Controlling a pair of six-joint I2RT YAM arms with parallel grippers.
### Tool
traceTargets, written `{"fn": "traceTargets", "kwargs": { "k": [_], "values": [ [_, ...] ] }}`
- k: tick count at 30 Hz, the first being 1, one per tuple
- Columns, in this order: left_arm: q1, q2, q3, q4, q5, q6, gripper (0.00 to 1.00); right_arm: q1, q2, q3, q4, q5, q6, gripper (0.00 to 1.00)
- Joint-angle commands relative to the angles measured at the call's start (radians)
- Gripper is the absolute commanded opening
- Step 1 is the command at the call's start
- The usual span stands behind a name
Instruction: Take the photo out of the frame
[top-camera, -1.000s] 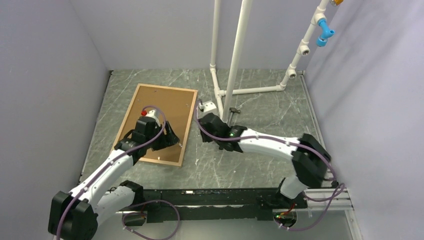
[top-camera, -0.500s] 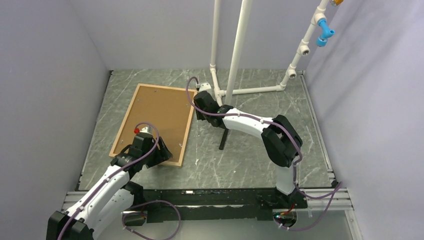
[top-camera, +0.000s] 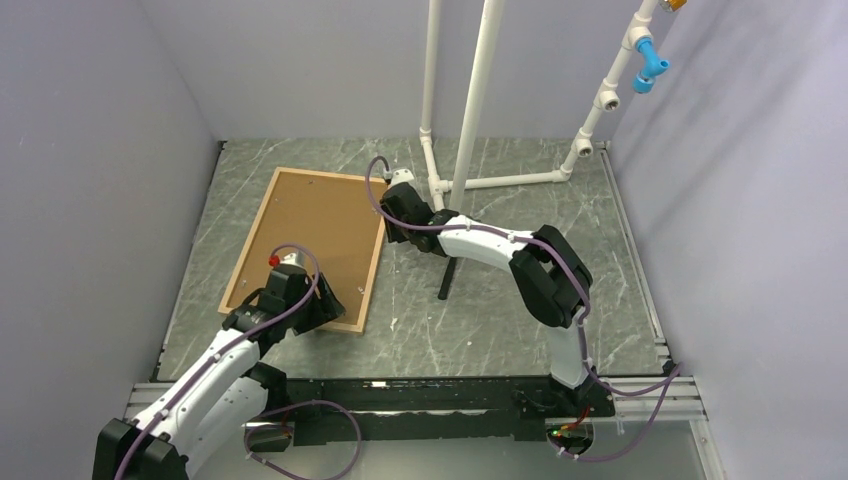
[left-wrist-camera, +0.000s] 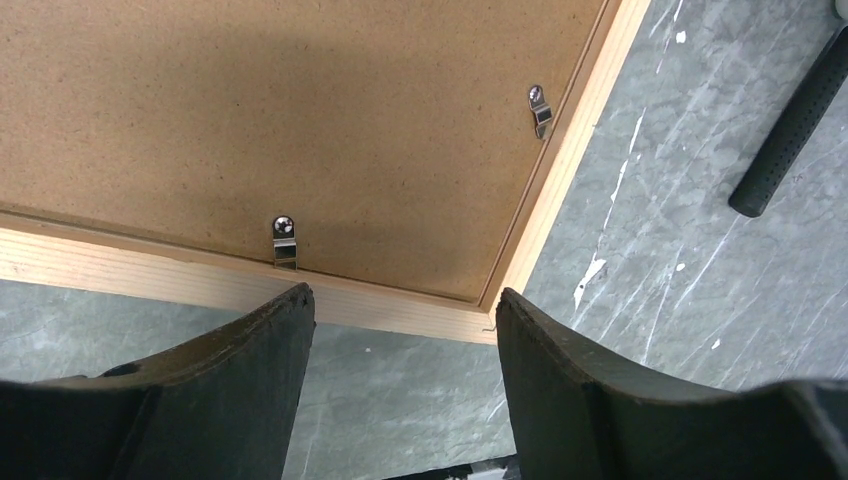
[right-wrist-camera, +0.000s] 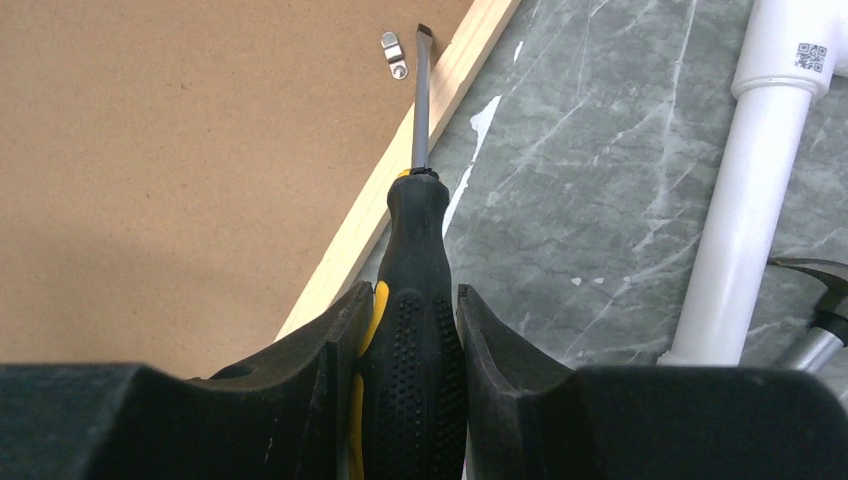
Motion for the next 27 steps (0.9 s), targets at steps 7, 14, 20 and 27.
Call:
{"fn": "traceTargets", "kwargs": {
  "k": [7,14,20,27],
  "values": [
    [0.001,-0.033,0.010,-0.031,-0.018,0.000,0.70,-0.004,-0.054,-0.007,0.047,-0.104,0.052,0.00],
    [0.000,-0.035,0.016,-0.037,-0.018,0.013,0.70,-0.004,-0.102,-0.021,0.056,-0.078,0.039,0.00],
    [0.000,-0.042,0.015,-0.044,-0.018,0.006,0.71,-0.003,-0.240,-0.086,0.100,-0.044,0.009,0.00],
    [0.000,-0.068,0.000,-0.088,-0.081,-0.058,0.72,-0.001,-0.484,-0.307,0.173,-0.079,0.030,0.00]
  ]
}}
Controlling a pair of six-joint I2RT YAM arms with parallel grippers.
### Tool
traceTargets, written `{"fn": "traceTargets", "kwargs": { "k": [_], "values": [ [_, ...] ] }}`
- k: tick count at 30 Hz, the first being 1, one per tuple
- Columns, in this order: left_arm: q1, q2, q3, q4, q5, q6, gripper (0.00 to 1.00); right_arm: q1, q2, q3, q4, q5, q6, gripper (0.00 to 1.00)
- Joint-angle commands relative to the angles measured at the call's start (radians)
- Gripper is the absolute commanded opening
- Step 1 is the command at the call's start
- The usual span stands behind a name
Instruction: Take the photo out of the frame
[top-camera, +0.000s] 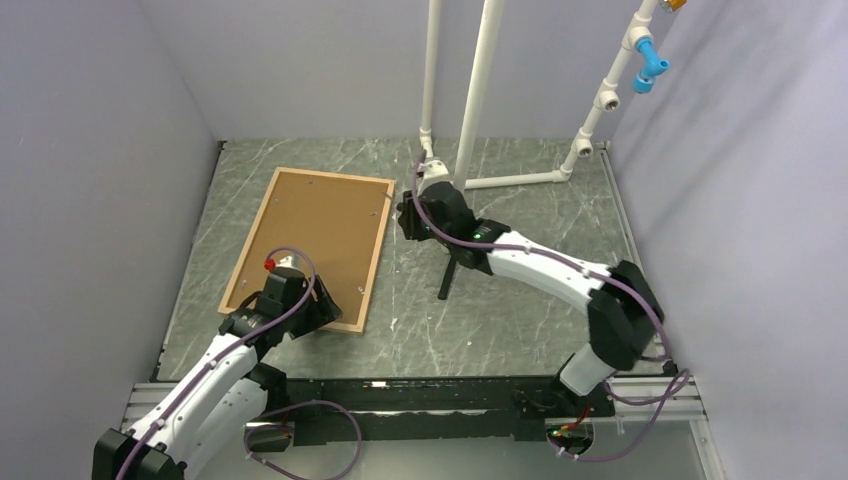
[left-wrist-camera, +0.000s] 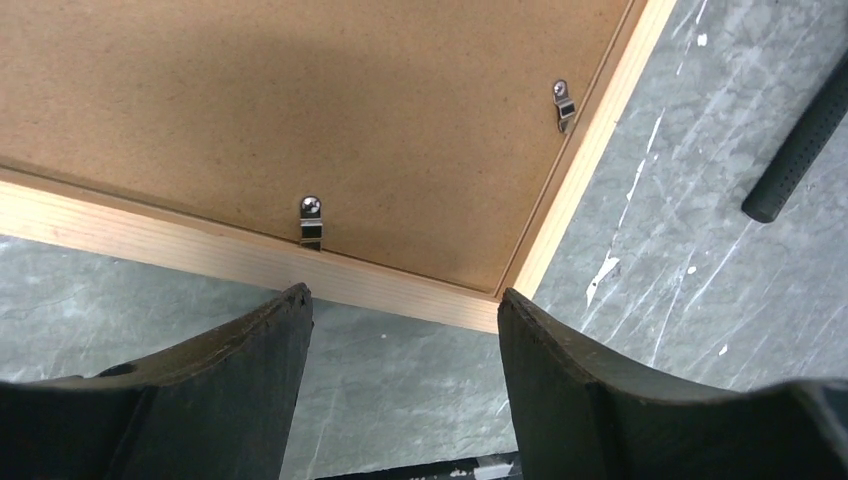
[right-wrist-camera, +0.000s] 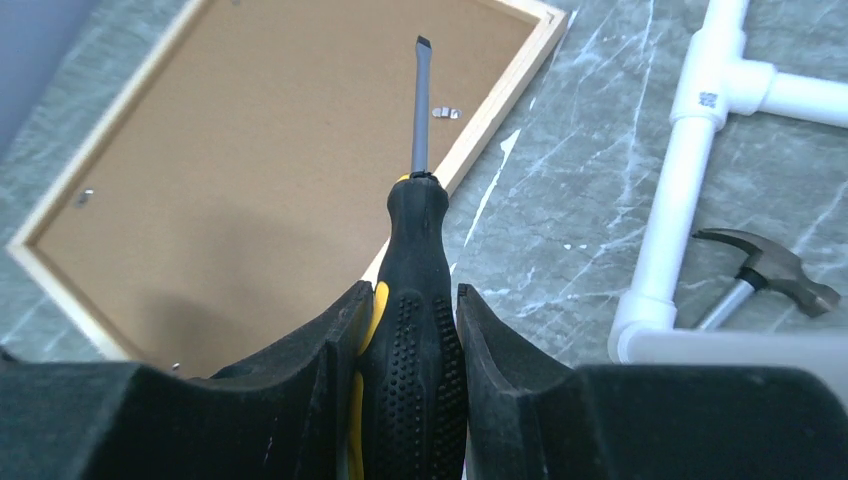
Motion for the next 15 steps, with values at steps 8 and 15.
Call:
{"fn": "traceTargets", "kwargs": {
  "k": [8,15],
  "values": [
    [-0.003,-0.005,-0.092,0.221,0.142,0.072,0.60,0.061,-0.276,-0.264,0.017,-0.087,0.069,0.00],
    [-0.110,0.020,-0.129,0.410,0.131,0.076,0.49,0.070,-0.351,-0.386,0.006,-0.104,0.100,0.00]
  ]
}}
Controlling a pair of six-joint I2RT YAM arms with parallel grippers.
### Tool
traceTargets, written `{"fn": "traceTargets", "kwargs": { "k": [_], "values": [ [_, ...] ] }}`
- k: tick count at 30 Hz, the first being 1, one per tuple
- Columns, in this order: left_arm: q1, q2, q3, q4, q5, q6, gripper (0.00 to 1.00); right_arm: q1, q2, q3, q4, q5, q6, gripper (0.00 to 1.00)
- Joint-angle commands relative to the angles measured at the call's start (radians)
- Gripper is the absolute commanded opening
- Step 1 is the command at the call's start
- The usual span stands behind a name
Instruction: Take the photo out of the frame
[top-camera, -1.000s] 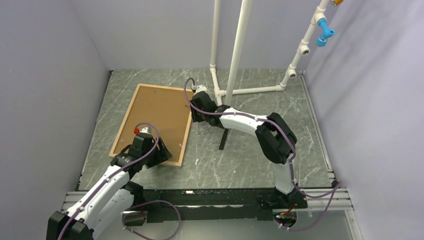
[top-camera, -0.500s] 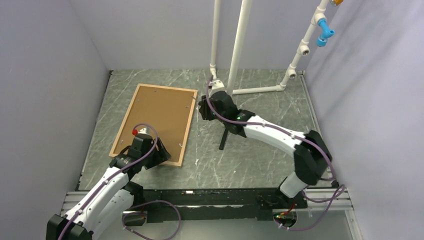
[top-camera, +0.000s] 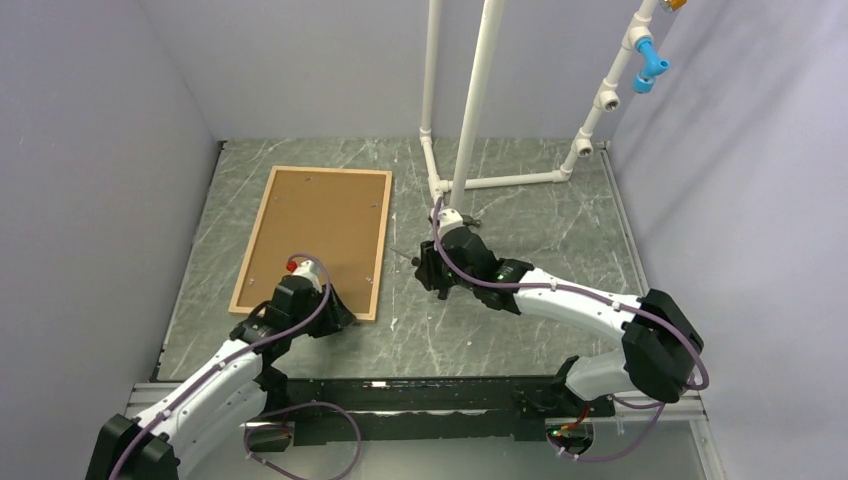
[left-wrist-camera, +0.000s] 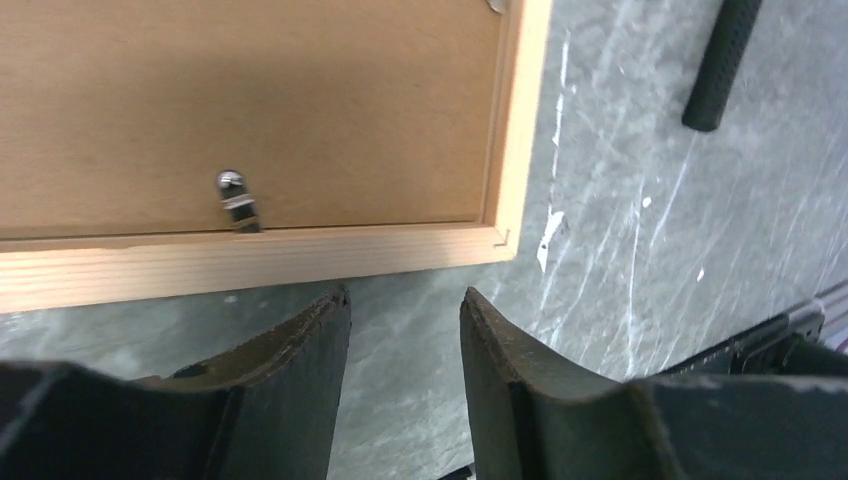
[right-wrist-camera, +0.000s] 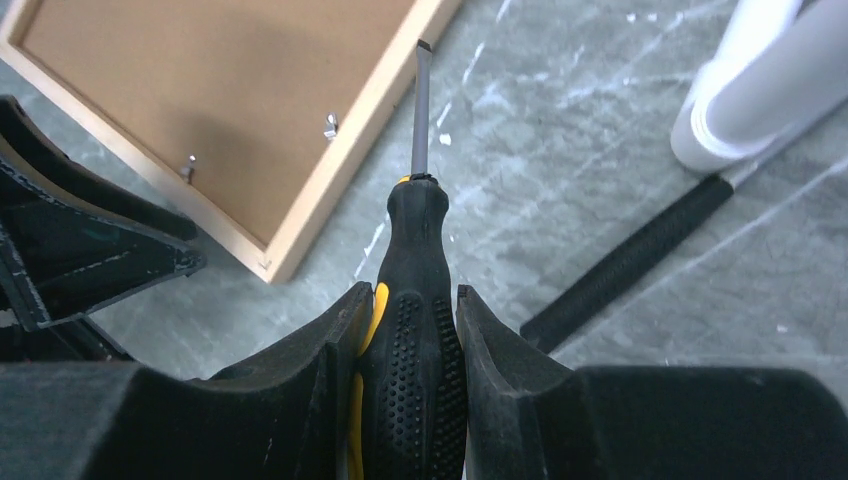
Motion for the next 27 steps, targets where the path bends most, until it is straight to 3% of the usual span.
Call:
{"fn": "traceTargets", "kwargs": {
  "k": [1,11,18,23,27],
  "values": [
    [-0.073,0.038,0.006,0.156,-0.005,0.020,0.50,-0.001,-0.080,-0.039,0.031,-0.012,0.037,0.00],
    [-0.183,0.341,0.016,0.412,-0.030,-0.037,0.56,0.023,-0.122,-0.062,0.010,-0.028,0.065,0.00],
    [-0.232,0.570,0.152,0.505,-0.023,0.015,0.54,0.054,-0.163,-0.064,-0.051,0.018,0.098,0.00],
    [-0.266,0.525,0.144,0.505,-0.036,-0.008,0.59,0.055,-0.126,-0.040,-0.097,0.036,0.104,0.00],
    [-0.265,0.333,0.080,0.374,-0.113,-0.003,0.72,0.061,-0.059,0.029,-0.152,0.038,0.100,0.00]
  ]
}}
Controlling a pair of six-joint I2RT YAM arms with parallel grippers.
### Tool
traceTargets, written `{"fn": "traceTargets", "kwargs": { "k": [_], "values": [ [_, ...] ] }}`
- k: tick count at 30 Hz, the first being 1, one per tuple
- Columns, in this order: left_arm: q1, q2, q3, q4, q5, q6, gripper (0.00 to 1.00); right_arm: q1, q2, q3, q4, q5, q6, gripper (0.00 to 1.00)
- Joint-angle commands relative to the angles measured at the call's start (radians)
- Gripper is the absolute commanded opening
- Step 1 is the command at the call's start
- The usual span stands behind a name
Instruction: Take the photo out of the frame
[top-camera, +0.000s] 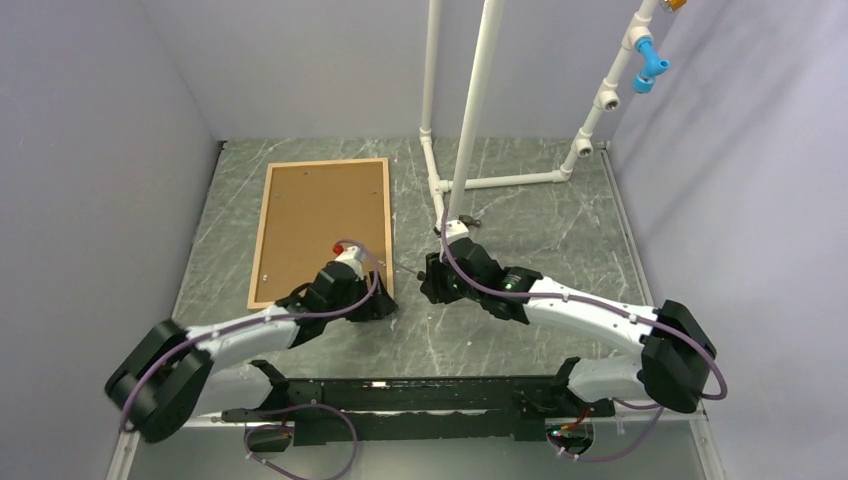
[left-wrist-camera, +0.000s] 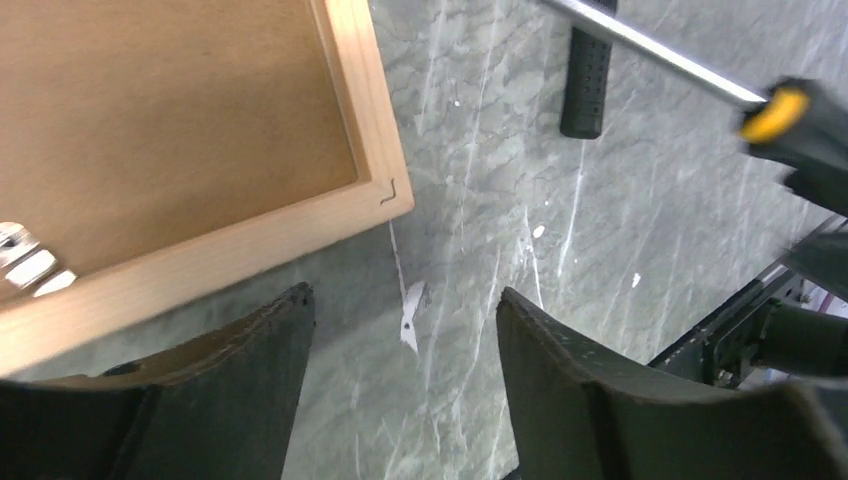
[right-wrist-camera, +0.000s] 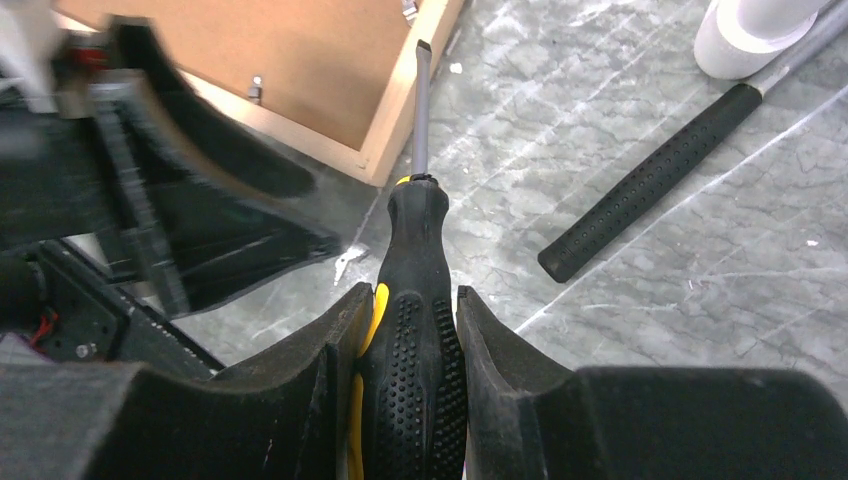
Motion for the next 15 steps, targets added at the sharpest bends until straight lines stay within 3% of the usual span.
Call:
{"fn": "traceTargets", "kwargs": {
  "k": [1,8,15],
  "values": [
    [-0.002,-0.221,-0.061,-0.135,-0.123,0.017,0.74,0.009,0.079,0.115,-0.052,0.021,0.013,0.00],
    [0.048,-0.478,-0.072,-0.458,-0.260,-0.030,0.78,0.030,0.180,0.219,-0.065,-0.009,0.033,0.00],
    [0.156,-0.541,-0.144,-0.469,-0.230,-0.106,0.74,0.047,0.303,0.374,-0.166,0.084,0.023,0.00]
  ]
}}
